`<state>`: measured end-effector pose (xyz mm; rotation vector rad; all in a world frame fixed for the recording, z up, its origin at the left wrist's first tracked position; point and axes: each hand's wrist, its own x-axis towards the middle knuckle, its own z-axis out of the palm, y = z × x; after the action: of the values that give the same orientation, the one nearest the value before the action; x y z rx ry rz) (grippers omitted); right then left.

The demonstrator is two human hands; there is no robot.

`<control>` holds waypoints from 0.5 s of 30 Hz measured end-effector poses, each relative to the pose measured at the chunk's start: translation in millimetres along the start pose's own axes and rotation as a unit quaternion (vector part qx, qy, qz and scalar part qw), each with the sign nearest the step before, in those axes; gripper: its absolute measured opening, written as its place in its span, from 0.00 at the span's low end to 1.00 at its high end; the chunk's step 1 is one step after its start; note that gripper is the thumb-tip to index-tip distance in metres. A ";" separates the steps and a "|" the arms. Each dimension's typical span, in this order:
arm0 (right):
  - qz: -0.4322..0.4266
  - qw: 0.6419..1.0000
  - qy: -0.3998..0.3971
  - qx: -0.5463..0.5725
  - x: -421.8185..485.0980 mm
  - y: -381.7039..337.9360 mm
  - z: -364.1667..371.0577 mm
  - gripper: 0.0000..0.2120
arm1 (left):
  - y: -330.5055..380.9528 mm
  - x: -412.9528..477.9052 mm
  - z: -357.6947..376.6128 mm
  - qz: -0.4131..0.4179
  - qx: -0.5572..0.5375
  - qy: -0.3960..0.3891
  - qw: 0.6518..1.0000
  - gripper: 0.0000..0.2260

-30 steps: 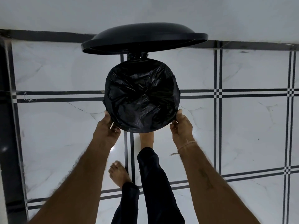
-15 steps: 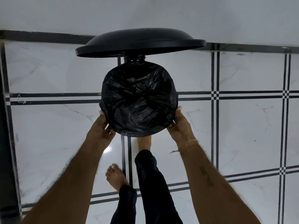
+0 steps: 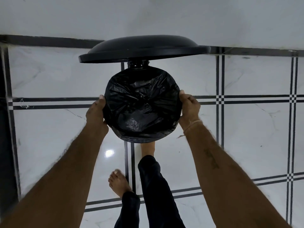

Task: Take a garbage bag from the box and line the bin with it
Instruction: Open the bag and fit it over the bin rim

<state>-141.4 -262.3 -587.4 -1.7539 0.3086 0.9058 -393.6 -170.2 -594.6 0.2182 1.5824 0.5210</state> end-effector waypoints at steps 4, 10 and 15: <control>0.071 0.996 0.003 -0.053 11.3 -17.3 8.6 0.14 | 10.3 16.1 -1.7 -0.039 0.031 0.037 0.998 0.13; 0.050 0.989 -0.086 -0.107 14.6 -39.4 21.0 0.16 | 27.4 12.1 7.1 -0.015 0.072 -0.016 0.997 0.17; 0.086 0.983 -0.110 -0.123 25.1 -55.0 41.2 0.13 | 52.8 25.4 16.4 -0.047 0.111 -0.044 0.992 0.16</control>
<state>-108.6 -198.8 -571.6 -1.8486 0.2131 1.2982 -389.0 -109.6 -593.4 0.3296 1.5554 0.2574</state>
